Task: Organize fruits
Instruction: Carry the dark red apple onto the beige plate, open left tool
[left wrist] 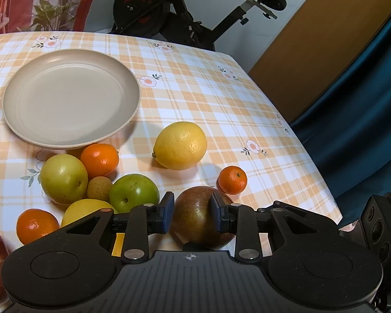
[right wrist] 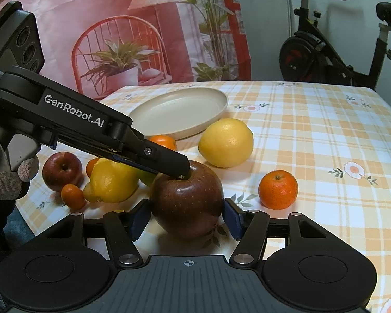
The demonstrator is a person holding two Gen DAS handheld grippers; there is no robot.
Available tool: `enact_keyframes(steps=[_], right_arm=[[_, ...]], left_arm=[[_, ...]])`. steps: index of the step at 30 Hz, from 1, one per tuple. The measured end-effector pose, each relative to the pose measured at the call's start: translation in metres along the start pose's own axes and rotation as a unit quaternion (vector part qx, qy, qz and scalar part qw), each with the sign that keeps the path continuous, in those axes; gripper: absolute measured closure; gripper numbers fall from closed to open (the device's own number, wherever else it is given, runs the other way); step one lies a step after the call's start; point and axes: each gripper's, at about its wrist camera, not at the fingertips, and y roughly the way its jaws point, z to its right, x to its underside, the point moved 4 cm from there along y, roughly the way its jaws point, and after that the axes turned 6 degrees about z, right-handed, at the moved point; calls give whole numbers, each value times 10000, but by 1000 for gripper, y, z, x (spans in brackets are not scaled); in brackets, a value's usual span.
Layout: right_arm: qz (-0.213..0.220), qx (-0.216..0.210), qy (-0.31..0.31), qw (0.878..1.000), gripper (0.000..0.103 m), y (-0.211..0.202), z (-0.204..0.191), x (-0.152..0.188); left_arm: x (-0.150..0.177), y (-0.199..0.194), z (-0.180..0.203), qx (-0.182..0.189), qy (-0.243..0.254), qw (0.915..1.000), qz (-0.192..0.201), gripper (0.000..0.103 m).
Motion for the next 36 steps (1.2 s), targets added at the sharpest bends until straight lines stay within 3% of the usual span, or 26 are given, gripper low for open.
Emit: enact_keyframes(steps=[9,21,30,36], right_arm=[[172,-100,-385,9991,47,1,-13,-33],[258,-708,-1051,9916,47,52,-41,-126],[-124,-1031,-1305,9860,47,123,-50,-157],[-502,-1197,-1305,9829,47,178,-56,-162]], left_arm=[[-23,-25,-5,-2,-33,9991,432,71],[-92,-58,-42,-387,-247,9913,1233,71],[-123,-44,-90,-795,-409,9880,1260,73],[-126,-35,-131,-1071,-658,9852,1162,73]])
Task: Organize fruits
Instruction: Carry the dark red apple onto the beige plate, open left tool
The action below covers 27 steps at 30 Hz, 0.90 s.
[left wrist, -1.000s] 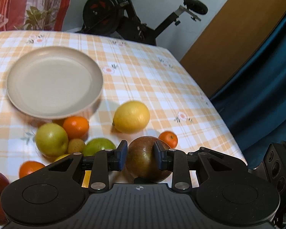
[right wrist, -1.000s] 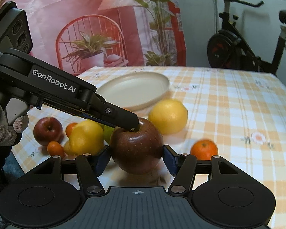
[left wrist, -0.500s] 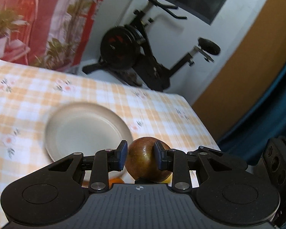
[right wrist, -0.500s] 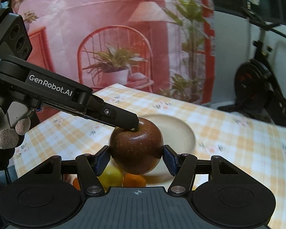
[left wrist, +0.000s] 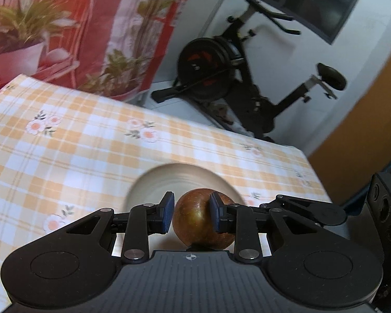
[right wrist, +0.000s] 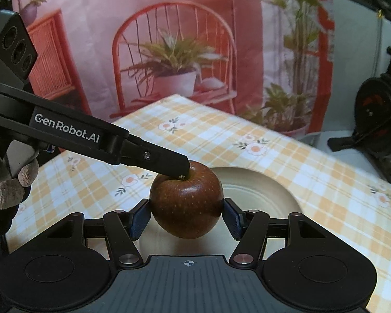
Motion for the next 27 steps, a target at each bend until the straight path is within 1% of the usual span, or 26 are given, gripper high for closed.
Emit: enact_keyframes(steps=[7,12,16,19,24,27], right_arm=[[-375,-118,-72,9992,47,54,4,-2],[-516,-142,-81,9985,47,73,4,1],[-470,-158,-68,9987,47,75,6,0],[-468,-136,-100,9988,47,76,5,1],[-525,-121,-30,9985,46,73,6,1],[-572,8,-122,9983,38,70,5,1]], left_arm=[[-4,22,-33,-294,-216,9993,-117,73],[-1,28,-46,-380,-306,9987,-149,73],[-3,29,-49,-348,-393,9986,-107,73],[-3,30,-49,-391,-304,9987,-83,72],[0,30,-47,-394,-258,9989,-87,69],[1,30,-44,-464,-176,9987,-69,69]])
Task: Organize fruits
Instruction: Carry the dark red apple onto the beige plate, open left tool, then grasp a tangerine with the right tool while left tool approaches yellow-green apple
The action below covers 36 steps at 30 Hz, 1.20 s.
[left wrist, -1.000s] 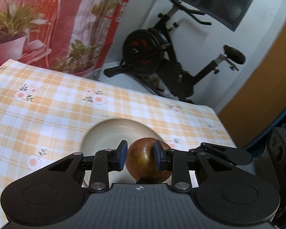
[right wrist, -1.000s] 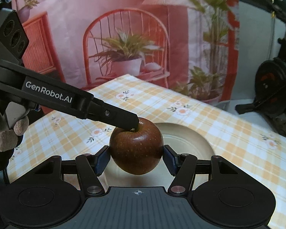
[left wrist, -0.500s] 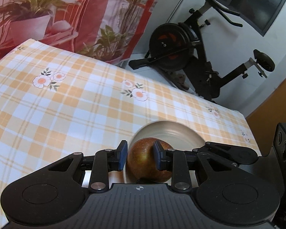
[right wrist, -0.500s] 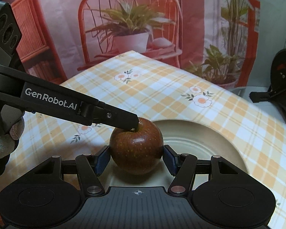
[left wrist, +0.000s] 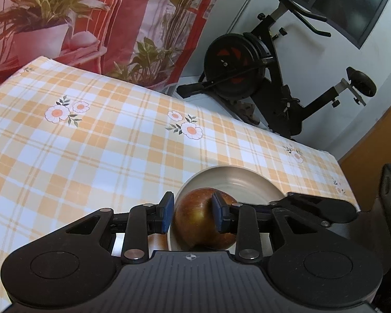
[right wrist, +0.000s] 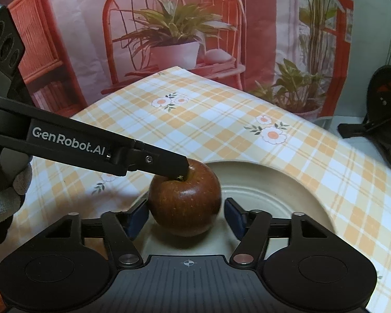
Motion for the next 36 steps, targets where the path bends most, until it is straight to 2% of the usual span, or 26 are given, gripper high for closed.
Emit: enact_keyframes(steps=[9,13,18,24,29,33,36], right_arm=[[90,367,-76,9993,37,-41,5,11],[405,665,-78,9969,37,-71,6,19],[943,1071,116,9897,37,-109,8,34],[1624,1475,527,9742,37,-152,11,63],[2090,1894,915,9550,37,-183,22,96],[2357,2273,1230,9368,37,-206,35,123],[2405,2487,1273,9296,37,-218,42,143]], left_arm=[[3,-4,9,-251,199,9994,130,68],[5,-10,15,-391,387,9982,251,70],[7,-23,25,-371,569,9970,377,69],[14,-46,31,-455,793,9944,526,69],[23,-69,33,-559,886,9924,648,69],[34,-86,37,-598,882,9913,772,69],[42,-95,44,-608,939,9902,835,69]])
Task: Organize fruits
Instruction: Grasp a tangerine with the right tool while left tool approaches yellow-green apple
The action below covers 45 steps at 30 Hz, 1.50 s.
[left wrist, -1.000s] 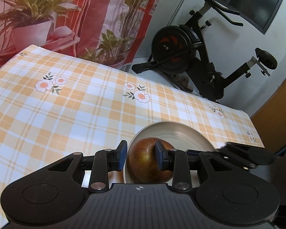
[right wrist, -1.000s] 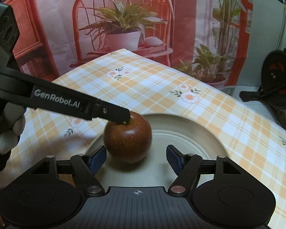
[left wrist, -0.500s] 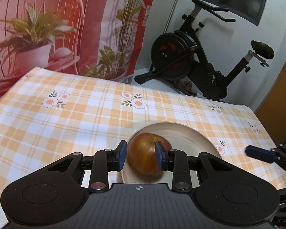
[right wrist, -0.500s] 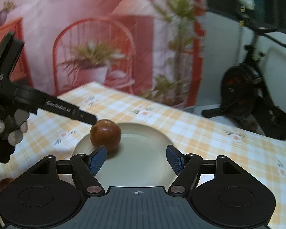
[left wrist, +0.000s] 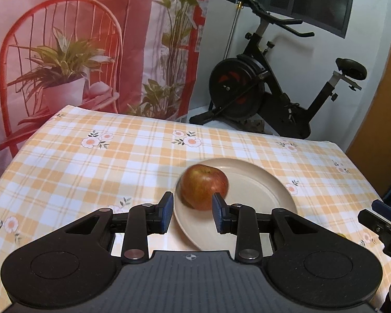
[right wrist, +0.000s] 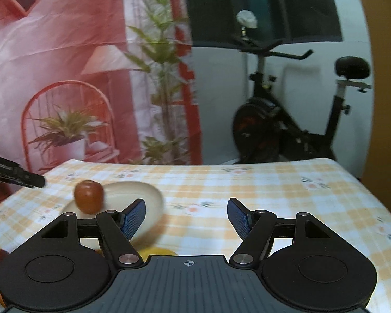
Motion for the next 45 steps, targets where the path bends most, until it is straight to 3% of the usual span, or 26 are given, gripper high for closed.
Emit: enact_keyframes(steps=[5,12,19,26,32,45], right_arm=[[-53,231,-134,9996,37,-17,16,19],[-249,213,-201,9993,37,-35,18,38],[-746,146,-68,9971,41,-47,20,64],[-881,-142,-215,9958,53,-45,12,70],[-978,-135,-204,9949,65,-43,12,70],[-988,-201,-225,9946,68,-42,11,71]], left_arm=[[10,-17,12,-12,-16,9999,99,69],[26,-37,27,-6,76,9998,158,69],[40,-50,28,-91,100,9998,133,69],[50,-55,18,-257,-49,9997,25,69],[51,-60,12,-331,-112,9994,0,69],[62,-53,16,-134,-55,9995,-271,69]])
